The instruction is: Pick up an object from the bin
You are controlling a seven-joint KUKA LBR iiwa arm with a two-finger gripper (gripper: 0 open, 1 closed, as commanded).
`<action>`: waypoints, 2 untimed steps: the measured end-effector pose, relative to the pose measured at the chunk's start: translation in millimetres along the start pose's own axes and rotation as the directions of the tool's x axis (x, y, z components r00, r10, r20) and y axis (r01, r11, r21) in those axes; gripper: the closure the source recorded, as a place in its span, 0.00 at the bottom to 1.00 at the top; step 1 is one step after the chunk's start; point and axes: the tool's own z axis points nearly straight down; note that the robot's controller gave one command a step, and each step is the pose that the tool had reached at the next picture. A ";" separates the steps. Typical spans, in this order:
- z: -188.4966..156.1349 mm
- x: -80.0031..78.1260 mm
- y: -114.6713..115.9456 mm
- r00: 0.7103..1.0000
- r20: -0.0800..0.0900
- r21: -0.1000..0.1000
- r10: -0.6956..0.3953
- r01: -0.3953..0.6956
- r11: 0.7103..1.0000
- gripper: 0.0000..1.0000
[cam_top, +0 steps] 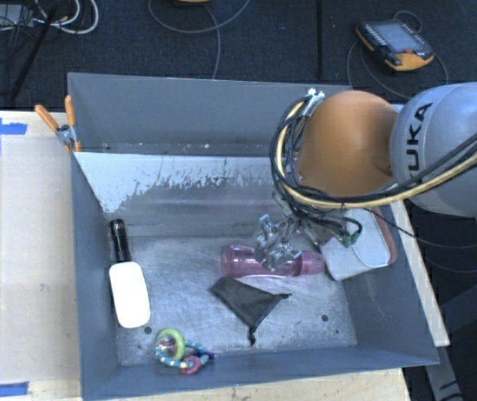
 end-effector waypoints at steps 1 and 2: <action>-54.3 9.3 -6.4 1.000 -0.005 -0.003 -0.019 0.019 1.000 1.00; -118.9 7.5 -2.5 0.987 -0.001 -0.001 -0.161 0.161 0.987 1.00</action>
Offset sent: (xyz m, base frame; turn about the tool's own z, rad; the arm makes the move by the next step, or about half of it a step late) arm -0.0060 -0.0051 0.1387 -0.1882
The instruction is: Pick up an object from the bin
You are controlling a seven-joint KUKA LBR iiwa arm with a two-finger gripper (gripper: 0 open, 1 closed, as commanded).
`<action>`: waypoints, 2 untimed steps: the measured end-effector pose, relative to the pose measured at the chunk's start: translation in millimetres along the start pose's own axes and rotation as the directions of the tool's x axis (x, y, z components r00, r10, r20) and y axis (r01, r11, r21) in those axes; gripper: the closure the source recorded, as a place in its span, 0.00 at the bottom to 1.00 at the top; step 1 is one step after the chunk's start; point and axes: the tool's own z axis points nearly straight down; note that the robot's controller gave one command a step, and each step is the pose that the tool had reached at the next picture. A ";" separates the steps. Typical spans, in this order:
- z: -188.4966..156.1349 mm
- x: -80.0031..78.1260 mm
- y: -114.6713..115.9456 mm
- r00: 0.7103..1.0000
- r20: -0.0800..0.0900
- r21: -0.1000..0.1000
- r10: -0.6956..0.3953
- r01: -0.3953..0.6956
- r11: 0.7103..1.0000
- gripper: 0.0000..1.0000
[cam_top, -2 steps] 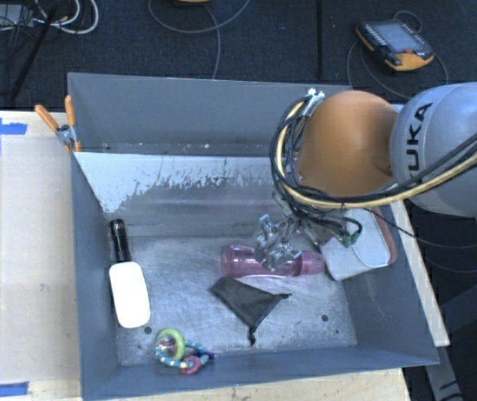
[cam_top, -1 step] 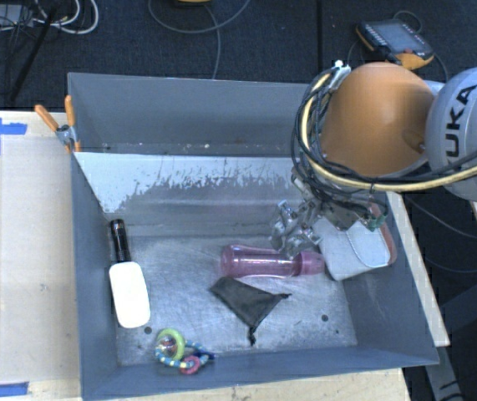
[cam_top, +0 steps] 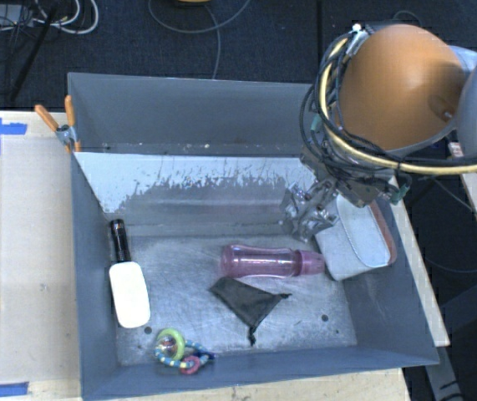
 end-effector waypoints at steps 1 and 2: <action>65.1 -11.8 6.5 0.997 0.003 0.003 0.074 -0.074 0.997 0.00; 120.9 -17.6 11.6 0.992 -0.004 -0.001 0.129 -0.129 0.992 0.00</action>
Offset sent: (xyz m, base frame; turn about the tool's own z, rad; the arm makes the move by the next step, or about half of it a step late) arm 0.0000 0.0000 0.0000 0.0000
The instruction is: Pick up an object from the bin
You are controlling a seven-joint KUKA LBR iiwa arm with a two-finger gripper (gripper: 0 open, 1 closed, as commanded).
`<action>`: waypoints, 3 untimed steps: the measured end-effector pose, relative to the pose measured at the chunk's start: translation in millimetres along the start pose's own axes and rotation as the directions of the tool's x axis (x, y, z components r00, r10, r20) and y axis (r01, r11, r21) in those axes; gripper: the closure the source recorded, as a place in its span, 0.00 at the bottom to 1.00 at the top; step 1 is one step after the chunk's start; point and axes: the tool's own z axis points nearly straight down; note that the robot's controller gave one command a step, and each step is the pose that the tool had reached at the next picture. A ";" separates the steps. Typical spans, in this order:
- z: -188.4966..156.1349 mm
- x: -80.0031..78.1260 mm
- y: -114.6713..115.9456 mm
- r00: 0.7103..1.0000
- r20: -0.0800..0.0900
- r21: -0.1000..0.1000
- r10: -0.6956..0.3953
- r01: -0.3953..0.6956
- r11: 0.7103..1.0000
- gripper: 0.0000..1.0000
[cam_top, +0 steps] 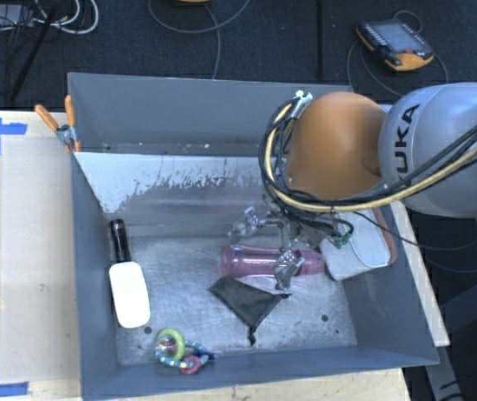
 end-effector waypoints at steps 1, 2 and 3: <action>40.5 4.9 10.9 0.984 0.008 0.008 -0.179 0.179 0.984 0.00; 96.3 43.0 -22.2 0.805 0.006 0.005 -0.594 0.594 0.805 1.00; 96.3 43.0 -22.2 0.805 0.006 0.005 -0.593 0.593 0.805 1.00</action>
Offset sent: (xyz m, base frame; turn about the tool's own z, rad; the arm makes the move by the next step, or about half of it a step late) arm -0.0239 -0.0455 -0.0986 -0.6386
